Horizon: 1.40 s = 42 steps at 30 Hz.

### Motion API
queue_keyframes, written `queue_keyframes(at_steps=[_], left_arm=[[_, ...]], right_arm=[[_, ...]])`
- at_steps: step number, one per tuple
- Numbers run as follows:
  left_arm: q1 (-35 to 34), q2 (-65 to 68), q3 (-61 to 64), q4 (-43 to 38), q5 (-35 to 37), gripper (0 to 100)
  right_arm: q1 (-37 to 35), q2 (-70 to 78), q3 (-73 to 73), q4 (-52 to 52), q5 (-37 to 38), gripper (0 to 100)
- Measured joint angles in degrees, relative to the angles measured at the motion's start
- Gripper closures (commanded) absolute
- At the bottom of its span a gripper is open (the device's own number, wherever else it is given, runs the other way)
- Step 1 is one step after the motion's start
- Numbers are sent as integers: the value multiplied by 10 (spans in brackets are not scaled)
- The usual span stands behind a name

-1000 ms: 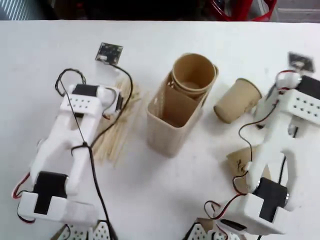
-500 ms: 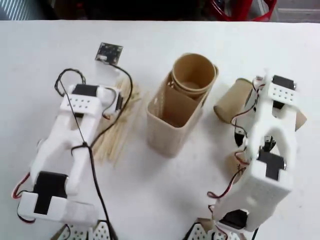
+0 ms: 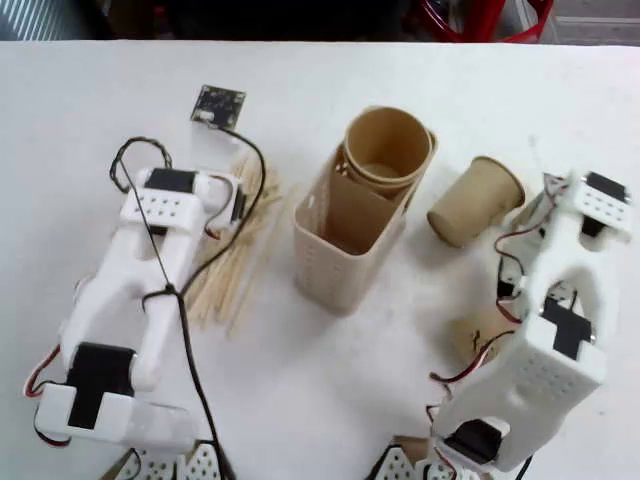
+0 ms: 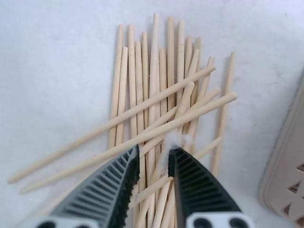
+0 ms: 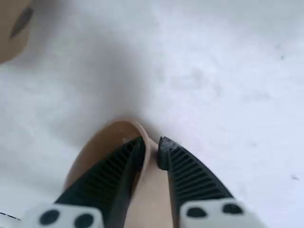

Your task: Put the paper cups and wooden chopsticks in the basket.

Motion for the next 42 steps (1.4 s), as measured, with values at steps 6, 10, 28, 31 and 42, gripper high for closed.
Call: queue_keyframes(at_steps=[6, 10, 28, 31, 42], left_arm=[[0, 0, 0, 0, 0, 880], [0, 0, 0, 0, 0, 880], [0, 0, 0, 0, 0, 880], [0, 0, 0, 0, 0, 880], [0, 0, 15, -24, 0, 880]], right_arm=[[62, -58, -48, 2, 47, 983], [100, -111, -80, 5, 49, 983], [-171, -418, -302, -60, -233, 982], [-251, -422, -308, -112, -264, 982], [-347, -325, -242, -182, -277, 981]])
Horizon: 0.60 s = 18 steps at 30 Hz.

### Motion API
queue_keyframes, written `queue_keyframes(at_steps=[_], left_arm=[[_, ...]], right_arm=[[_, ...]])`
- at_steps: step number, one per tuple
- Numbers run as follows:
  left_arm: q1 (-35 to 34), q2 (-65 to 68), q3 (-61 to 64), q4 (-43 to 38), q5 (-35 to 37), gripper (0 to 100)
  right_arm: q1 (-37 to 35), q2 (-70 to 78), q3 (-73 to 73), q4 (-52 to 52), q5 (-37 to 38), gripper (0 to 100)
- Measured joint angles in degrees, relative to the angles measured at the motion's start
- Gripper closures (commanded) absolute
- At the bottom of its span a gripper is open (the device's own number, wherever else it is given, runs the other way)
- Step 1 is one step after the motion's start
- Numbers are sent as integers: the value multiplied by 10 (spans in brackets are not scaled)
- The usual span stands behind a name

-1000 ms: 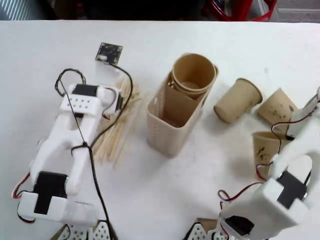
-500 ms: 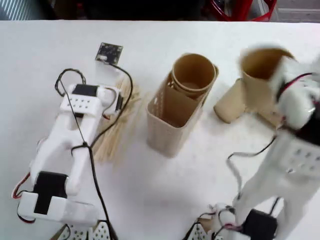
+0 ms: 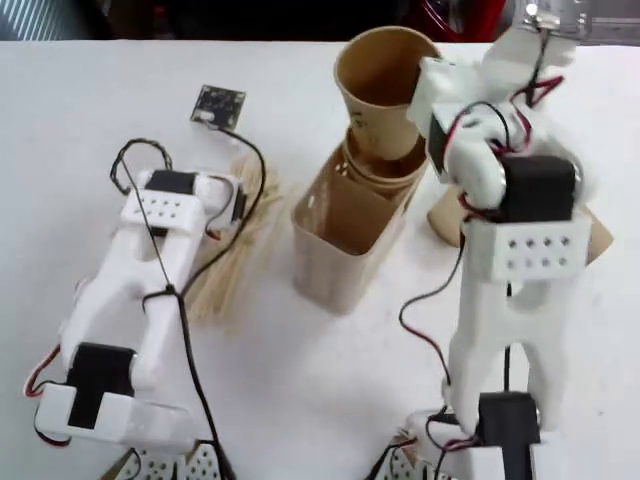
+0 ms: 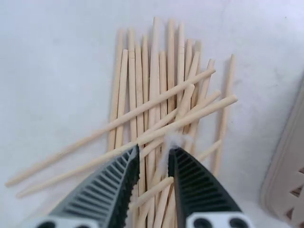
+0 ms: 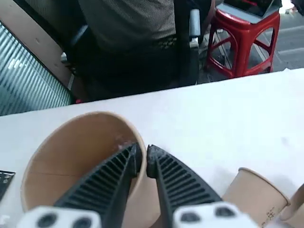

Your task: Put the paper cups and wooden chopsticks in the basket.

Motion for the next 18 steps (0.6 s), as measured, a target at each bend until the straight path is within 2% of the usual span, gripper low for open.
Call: queue_keyframes(at_steps=[7, 14, 18], left_arm=[[0, 0, 6, -20, 0, 880], [0, 0, 6, -20, 0, 880], [0, 0, 6, -20, 0, 880]], right_arm=[[30, 49, 12, 0, 0, 966], [39, 112, 21, 0, -2, 674], [38, 138, 20, 0, -2, 634]])
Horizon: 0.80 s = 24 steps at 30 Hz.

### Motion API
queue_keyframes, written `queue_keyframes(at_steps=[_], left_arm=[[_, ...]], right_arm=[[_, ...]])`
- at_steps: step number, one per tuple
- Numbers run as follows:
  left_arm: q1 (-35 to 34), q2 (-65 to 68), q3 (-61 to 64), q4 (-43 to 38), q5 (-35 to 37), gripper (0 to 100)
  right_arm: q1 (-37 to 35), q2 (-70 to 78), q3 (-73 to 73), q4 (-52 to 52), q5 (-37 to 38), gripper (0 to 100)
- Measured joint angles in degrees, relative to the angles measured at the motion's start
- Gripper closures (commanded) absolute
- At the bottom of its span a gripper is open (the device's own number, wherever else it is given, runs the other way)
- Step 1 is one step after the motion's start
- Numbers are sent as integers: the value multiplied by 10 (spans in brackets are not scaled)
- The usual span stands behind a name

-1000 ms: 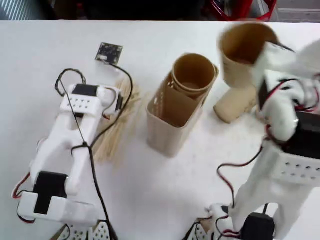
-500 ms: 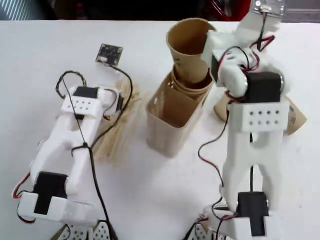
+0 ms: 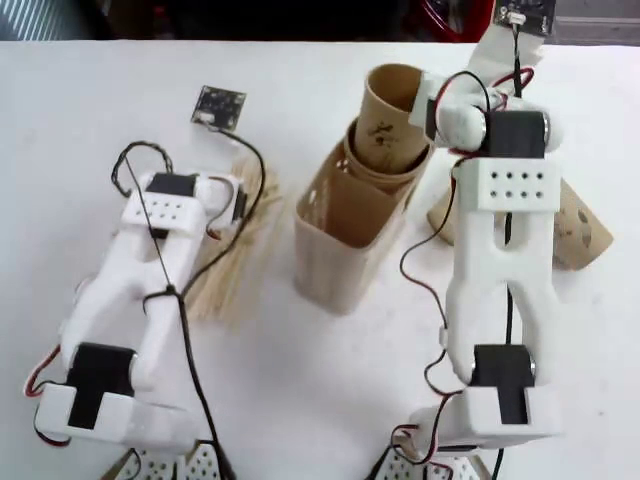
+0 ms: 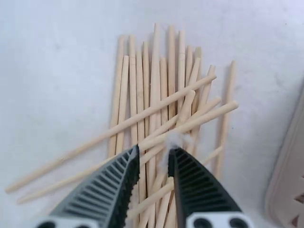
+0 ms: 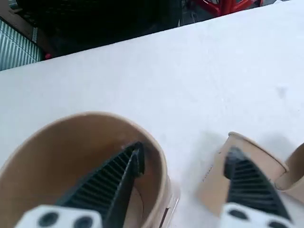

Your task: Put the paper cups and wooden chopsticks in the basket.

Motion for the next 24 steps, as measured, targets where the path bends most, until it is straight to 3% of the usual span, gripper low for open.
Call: queue_keyframes(at_steps=[13, 18, 24], left_arm=[[0, 0, 0, 0, 0, 880], [0, 0, 0, 0, 0, 880], [0, 0, 0, 0, 0, 880]], right_arm=[[-9, 26, 54, 40, 1, 633], [-20, 25, 144, -8, 45, 633], [-11, 8, 142, -3, 67, 633]])
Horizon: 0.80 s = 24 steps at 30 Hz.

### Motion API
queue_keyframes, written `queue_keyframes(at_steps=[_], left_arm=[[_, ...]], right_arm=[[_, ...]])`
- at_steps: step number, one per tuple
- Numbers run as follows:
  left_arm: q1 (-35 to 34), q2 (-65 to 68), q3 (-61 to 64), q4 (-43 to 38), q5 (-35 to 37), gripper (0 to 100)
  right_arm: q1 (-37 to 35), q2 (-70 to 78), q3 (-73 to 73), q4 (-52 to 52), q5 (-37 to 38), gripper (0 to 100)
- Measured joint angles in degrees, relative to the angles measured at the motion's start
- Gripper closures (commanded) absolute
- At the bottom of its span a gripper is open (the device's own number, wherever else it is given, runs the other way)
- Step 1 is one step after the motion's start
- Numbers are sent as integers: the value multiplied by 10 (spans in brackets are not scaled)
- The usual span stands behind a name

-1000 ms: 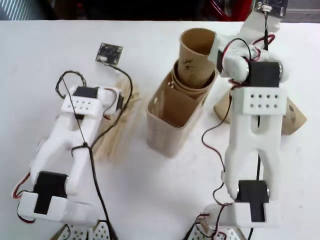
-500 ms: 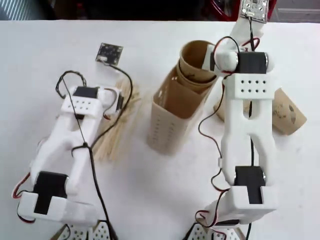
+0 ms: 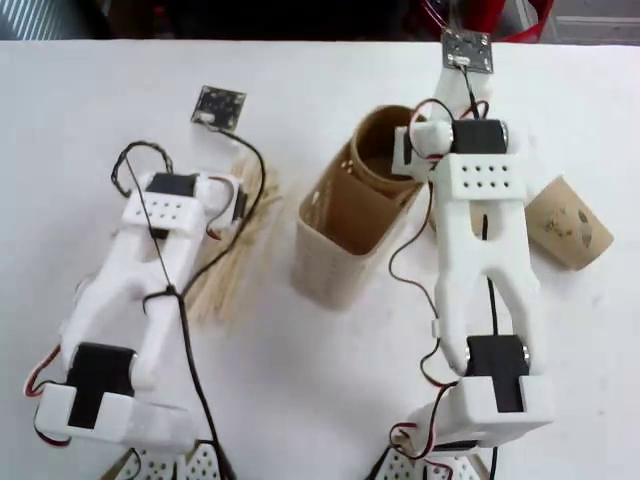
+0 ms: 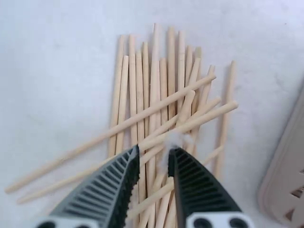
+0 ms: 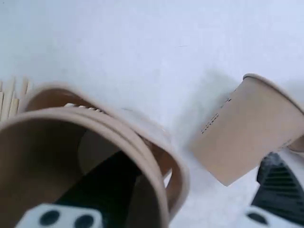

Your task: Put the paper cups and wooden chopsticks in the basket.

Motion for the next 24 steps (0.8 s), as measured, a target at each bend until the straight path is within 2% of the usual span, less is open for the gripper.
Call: queue_keyframes(at_steps=[6, 14, 20, 24], left_arm=[[0, 0, 0, 0, 0, 880], [0, 0, 0, 0, 0, 880], [0, 0, 0, 0, 0, 880], [0, 0, 0, 0, 0, 880]], right_arm=[[24, -64, -57, 53, 93, 633], [38, -135, -116, 114, 126, 633], [135, -140, -128, 120, 209, 633], [208, -76, -129, 105, 258, 633]])
